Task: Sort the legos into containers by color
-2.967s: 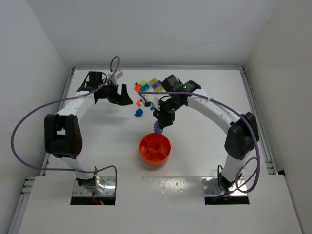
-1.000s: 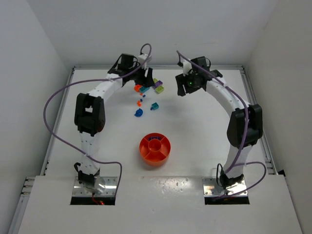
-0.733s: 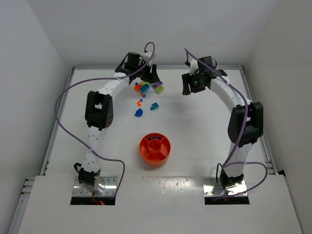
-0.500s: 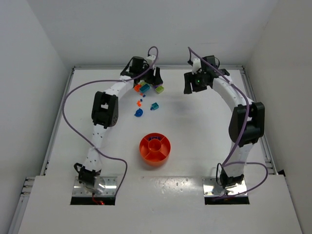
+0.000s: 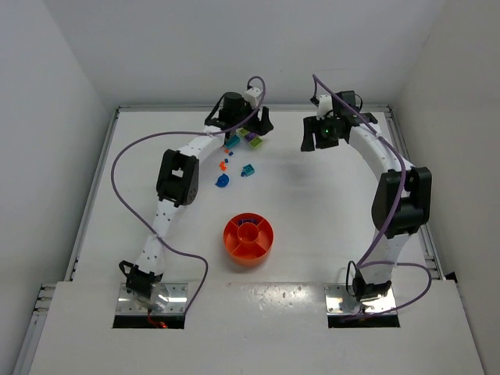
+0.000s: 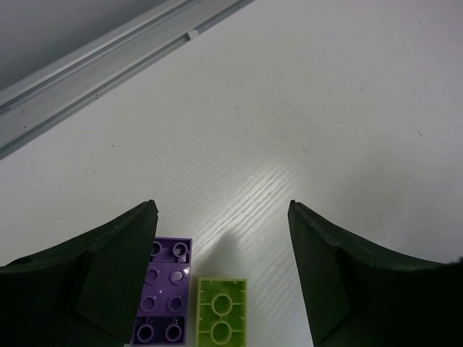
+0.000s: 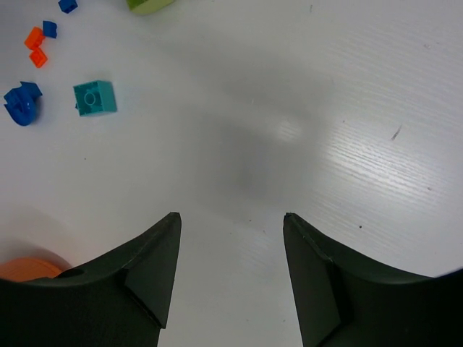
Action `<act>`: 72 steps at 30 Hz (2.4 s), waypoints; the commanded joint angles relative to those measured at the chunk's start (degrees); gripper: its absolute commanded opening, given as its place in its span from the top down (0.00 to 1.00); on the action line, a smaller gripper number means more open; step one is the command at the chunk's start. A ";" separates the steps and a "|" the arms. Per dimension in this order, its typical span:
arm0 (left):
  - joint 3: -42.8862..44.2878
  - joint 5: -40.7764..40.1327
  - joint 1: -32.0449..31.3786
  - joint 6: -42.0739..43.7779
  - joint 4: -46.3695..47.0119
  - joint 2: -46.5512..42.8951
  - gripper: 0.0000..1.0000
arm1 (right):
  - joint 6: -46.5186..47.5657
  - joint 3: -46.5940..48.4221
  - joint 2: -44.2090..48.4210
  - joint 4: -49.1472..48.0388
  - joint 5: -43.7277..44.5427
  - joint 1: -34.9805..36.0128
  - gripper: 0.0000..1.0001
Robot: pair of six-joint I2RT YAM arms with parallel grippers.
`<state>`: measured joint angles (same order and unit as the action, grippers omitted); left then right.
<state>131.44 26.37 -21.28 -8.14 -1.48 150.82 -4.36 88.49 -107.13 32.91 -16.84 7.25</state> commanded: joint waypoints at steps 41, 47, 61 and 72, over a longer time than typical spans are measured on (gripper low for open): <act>-17.71 -2.03 2.21 14.12 -11.10 -12.04 0.45 | -2.23 0.63 0.43 -3.64 -6.18 -0.13 0.39; -14.82 -2.73 2.21 11.49 -11.09 -9.94 0.46 | -2.76 0.02 0.43 -3.64 -6.71 -0.13 0.39; -12.61 -2.73 0.54 13.33 -10.57 -7.03 0.50 | -2.76 0.55 -0.09 -3.64 -8.38 -0.13 0.39; -8.30 -4.57 0.01 13.85 -13.73 -4.13 0.44 | -2.76 0.02 -0.09 -3.64 -8.38 -0.13 0.39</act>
<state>121.38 22.50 -20.71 4.99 -14.04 146.19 -6.52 88.51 -106.89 31.42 -24.16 7.25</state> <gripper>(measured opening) 0.557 0.604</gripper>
